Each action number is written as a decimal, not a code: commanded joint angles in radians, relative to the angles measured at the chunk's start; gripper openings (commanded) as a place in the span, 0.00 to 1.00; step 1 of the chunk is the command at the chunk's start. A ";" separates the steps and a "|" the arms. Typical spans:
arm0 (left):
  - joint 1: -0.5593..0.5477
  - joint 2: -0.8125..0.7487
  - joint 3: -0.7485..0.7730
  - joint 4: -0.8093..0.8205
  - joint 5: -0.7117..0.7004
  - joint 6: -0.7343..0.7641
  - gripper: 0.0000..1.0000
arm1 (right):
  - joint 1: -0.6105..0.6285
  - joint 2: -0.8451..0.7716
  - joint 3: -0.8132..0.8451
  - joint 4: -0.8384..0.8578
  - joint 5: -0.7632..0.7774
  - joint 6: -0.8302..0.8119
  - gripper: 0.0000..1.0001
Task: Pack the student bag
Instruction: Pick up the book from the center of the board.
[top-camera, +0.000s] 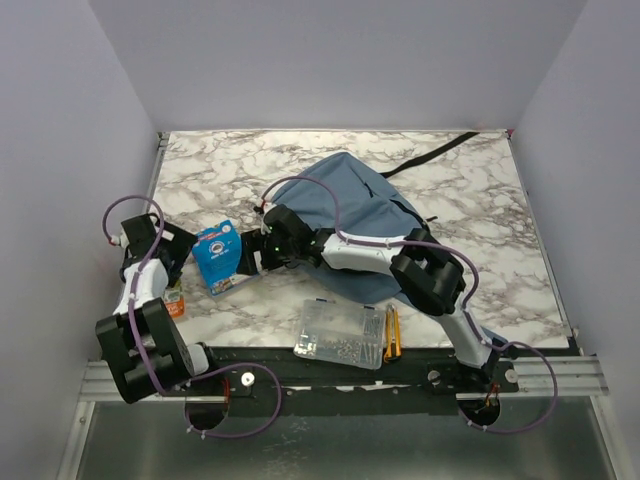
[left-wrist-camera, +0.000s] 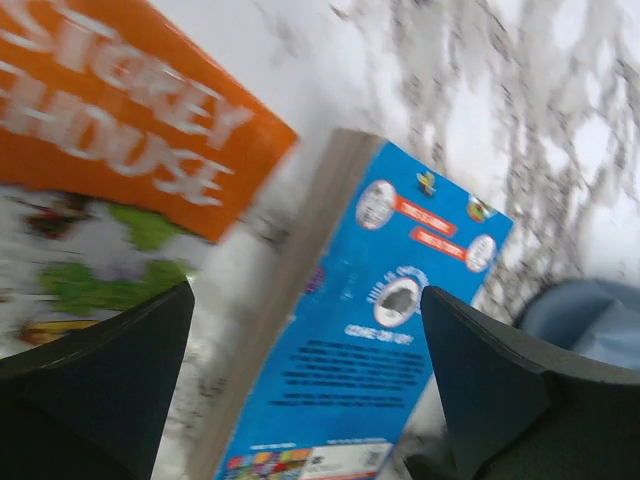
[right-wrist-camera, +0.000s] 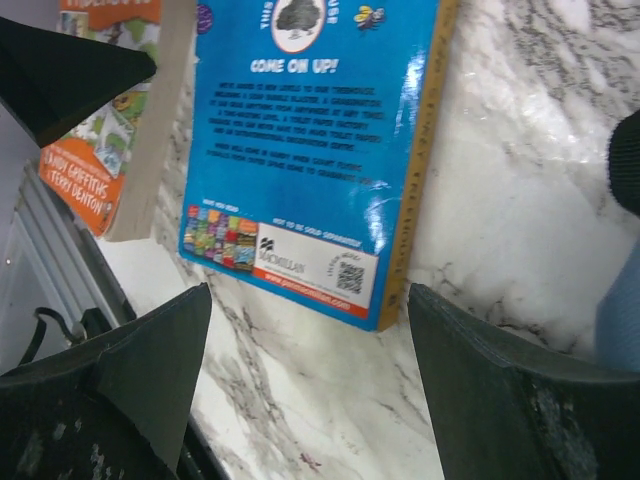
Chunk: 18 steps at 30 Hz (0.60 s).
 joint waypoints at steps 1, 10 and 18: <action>-0.083 0.066 -0.073 0.025 0.170 -0.071 0.98 | -0.028 0.036 0.029 -0.003 0.012 -0.005 0.84; -0.128 0.135 -0.075 0.049 0.217 -0.089 0.90 | -0.043 0.107 0.095 -0.049 -0.008 0.031 0.85; -0.181 0.025 -0.100 0.054 0.233 -0.062 0.47 | -0.045 0.092 0.026 0.020 -0.046 0.091 0.84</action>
